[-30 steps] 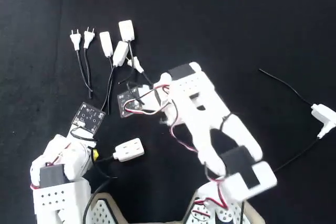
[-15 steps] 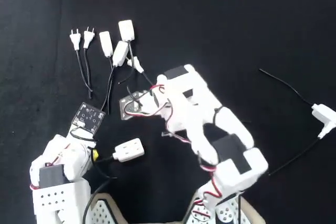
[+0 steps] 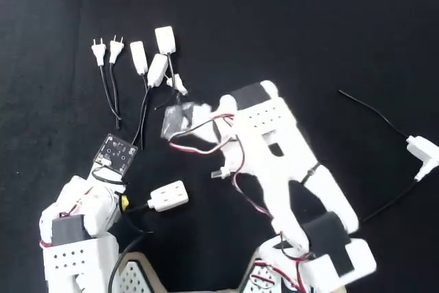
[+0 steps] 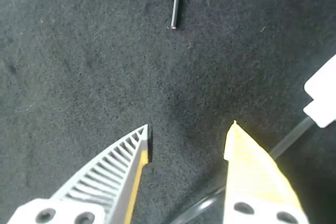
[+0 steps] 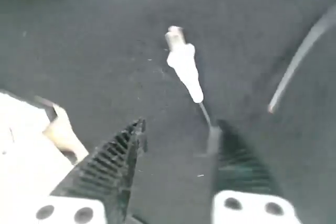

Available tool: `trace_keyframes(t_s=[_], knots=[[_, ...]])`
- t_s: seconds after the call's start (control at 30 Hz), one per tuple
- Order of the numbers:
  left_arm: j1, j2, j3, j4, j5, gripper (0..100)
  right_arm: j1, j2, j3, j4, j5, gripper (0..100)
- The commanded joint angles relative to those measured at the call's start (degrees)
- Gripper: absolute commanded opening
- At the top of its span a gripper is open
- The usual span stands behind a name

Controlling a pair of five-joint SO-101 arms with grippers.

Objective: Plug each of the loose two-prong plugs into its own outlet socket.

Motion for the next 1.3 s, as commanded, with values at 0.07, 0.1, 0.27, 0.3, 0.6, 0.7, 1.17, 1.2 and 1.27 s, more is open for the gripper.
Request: trace_keyframes(t_s=[0.07, 0.1, 0.27, 0.3, 0.6, 0.7, 1.17, 1.2, 1.27], knots=[[0.75, 0.00, -0.22, 0.79, -0.62, 23, 6.68, -2.86, 6.29, -6.77, -11.16, 5.1], [0.66, 0.00, -0.22, 0.79, -0.62, 23, 7.38, -2.95, 8.04, -8.00, -11.16, 4.7], [0.66, 0.00, -0.22, 0.79, -0.62, 23, 8.09, -2.95, 15.96, -15.03, -19.96, 4.4], [0.66, 0.00, -0.22, 0.79, -0.62, 23, 8.09, -2.95, 16.84, -16.88, -24.35, 4.6], [0.66, 0.00, -0.22, 0.79, -0.62, 23, 5.98, -2.86, 13.32, -17.05, -57.41, 4.7], [0.66, 0.00, -0.22, 0.79, -0.62, 23, 5.01, -2.42, 11.91, -15.30, -65.67, 4.7], [0.66, 0.00, -0.22, 0.79, -0.62, 23, -2.99, -2.42, 22.20, -33.58, -96.26, 39.6], [0.66, 0.00, -0.22, 0.79, -0.62, 23, -3.16, -2.42, 22.90, -35.96, -98.55, 39.5], [0.66, 0.00, -0.22, 0.79, -0.62, 23, -3.16, -2.42, 23.87, -39.38, -103.38, 39.5]])
